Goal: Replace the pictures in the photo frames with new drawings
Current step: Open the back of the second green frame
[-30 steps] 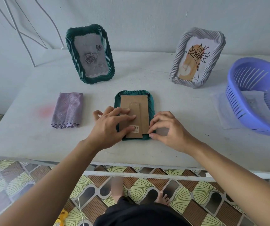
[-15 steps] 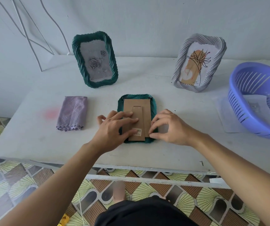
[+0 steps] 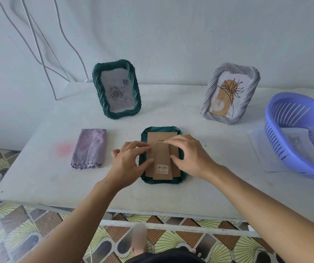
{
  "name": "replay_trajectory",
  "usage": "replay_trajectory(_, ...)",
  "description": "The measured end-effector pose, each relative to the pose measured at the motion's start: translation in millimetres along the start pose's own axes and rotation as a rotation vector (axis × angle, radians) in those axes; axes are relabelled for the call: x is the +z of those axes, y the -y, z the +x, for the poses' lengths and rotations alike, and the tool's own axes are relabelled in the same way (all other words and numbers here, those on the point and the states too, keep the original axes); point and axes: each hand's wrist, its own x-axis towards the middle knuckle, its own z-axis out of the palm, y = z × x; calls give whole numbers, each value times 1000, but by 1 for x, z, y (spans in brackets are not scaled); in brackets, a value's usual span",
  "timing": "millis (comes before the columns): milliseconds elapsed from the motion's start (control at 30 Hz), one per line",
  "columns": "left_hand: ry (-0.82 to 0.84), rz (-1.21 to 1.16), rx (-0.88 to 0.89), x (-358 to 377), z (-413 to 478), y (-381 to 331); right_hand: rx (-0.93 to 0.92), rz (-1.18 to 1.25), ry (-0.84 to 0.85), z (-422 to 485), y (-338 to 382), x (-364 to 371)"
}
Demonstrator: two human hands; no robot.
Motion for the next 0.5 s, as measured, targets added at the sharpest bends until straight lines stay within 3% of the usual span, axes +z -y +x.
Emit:
replay_trajectory(367, -88, -152, -277, -1, -2, -27, 243, 129, -90, 13, 31, 5)
replay_trajectory(500, -75, -181, -297, -5, -5, -31, 302, 159, -96, 15, 35, 9)
